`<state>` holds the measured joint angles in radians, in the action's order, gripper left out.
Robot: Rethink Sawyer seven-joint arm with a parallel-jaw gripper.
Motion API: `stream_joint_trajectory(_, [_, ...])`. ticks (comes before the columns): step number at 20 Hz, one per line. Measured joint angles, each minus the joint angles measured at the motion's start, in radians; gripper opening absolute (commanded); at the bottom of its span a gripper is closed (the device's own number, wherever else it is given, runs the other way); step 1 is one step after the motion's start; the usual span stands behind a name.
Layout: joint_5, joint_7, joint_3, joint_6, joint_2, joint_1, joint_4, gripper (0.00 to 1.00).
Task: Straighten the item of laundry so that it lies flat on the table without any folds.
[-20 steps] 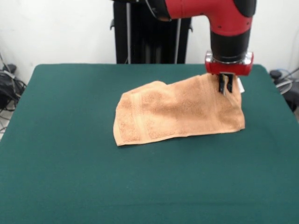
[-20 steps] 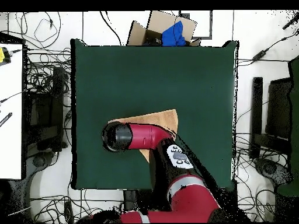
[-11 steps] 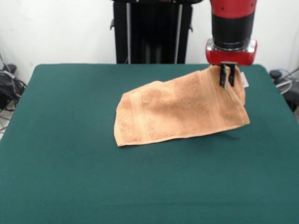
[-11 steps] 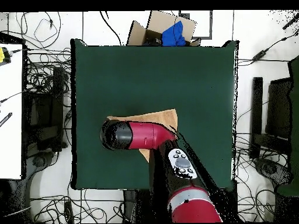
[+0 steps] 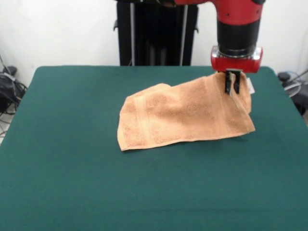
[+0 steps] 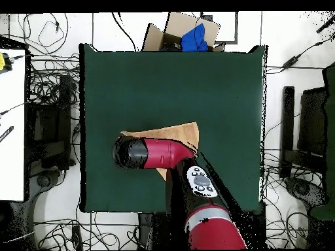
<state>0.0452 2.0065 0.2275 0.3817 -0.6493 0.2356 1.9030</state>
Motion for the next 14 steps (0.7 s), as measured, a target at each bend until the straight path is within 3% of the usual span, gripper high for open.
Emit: stream_joint_trajectory(14, [-0.001, 0.000, -0.060, -0.041, 0.119, -0.052, -0.035, 0.00])
